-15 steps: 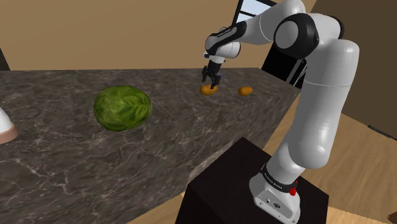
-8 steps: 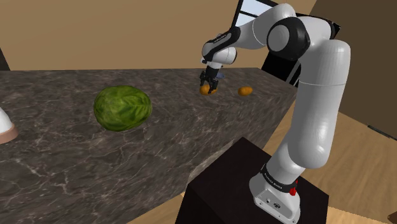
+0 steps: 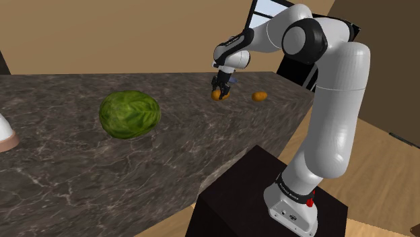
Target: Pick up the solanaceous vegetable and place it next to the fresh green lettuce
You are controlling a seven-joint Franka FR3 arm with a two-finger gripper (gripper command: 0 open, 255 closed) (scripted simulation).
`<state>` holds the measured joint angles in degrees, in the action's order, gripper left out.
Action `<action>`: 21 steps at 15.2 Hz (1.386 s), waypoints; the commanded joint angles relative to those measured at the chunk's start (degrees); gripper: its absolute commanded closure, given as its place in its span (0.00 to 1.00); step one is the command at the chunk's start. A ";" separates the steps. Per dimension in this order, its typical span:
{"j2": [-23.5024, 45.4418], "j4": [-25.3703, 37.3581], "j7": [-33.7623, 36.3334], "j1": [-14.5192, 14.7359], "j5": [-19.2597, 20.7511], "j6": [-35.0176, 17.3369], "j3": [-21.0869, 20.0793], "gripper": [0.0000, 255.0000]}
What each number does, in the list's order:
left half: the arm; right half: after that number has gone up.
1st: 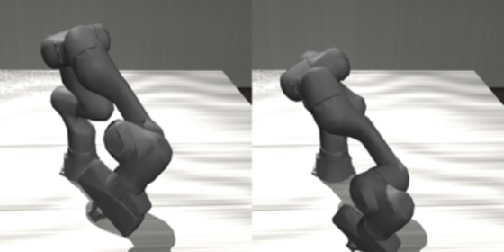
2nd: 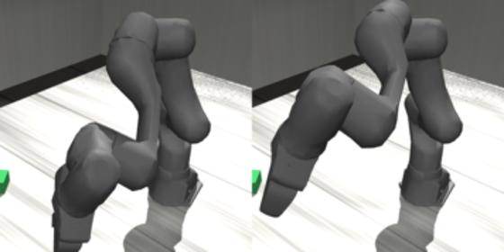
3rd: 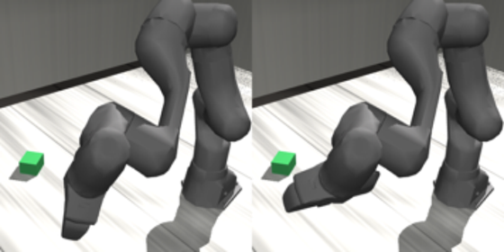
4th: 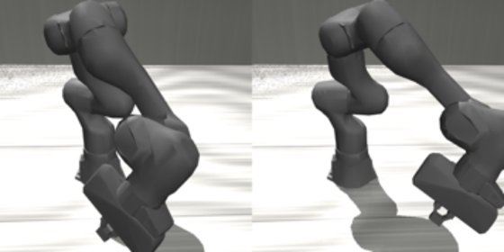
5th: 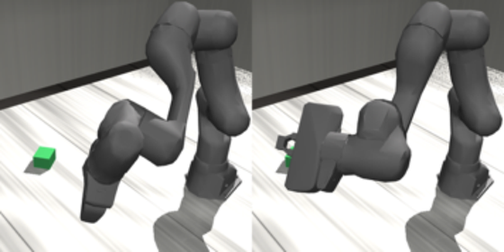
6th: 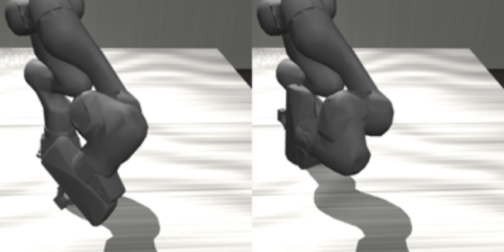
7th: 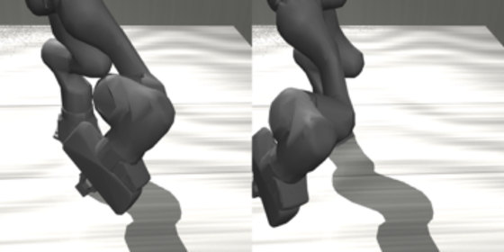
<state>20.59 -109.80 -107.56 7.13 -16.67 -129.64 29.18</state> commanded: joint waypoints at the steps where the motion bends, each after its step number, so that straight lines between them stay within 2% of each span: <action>1: 0.04 -0.02 0.00 -0.02 0.01 -0.01 0.01 1.00; 9: 0.05 -0.02 -0.01 -0.02 0.00 -0.02 0.01 1.00; 21: -4.59 3.59 2.64 1.05 3.64 7.48 1.53 1.00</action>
<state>16.19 -106.65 -105.07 8.17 -13.21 -122.77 30.64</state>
